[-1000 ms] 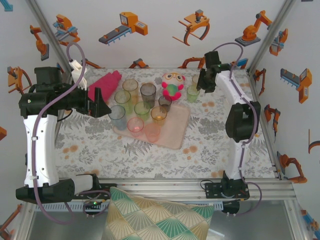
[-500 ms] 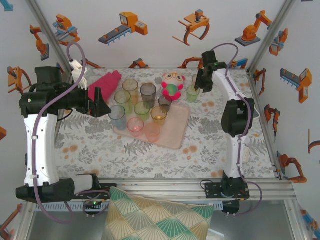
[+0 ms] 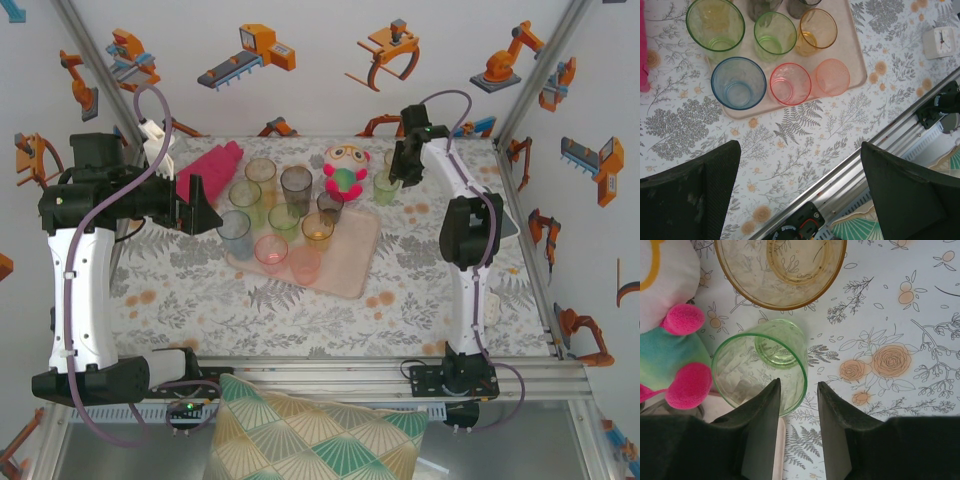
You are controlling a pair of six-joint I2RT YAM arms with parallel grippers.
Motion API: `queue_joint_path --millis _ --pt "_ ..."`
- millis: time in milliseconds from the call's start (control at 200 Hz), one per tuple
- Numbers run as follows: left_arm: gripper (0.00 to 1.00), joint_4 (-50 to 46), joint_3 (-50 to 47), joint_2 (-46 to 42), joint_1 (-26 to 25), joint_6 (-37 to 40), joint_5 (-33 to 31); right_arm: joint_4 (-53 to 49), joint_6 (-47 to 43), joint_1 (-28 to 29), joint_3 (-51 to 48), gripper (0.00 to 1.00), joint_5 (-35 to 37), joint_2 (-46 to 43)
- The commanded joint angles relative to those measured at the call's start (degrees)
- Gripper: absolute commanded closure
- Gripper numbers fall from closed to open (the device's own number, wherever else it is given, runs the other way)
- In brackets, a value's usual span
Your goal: Place the glasses into the tray
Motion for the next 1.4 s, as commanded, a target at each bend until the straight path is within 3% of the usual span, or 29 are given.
queue_joint_path --millis 0,796,1397 --pt "0.03 -0.64 -0.98 -0.22 0.36 0.63 0.9 -1.61 -0.1 -0.18 0.66 0.66 1.2 0.79" --pt "0.03 -0.57 -1.34 -0.41 0.39 0.7 0.67 -2.73 -1.49 0.37 1.42 0.72 2.43 2.83" --pt "0.03 -0.56 -1.02 -0.38 0.39 0.71 0.72 -3.67 -2.85 0.72 2.17 0.84 3.22 2.29"
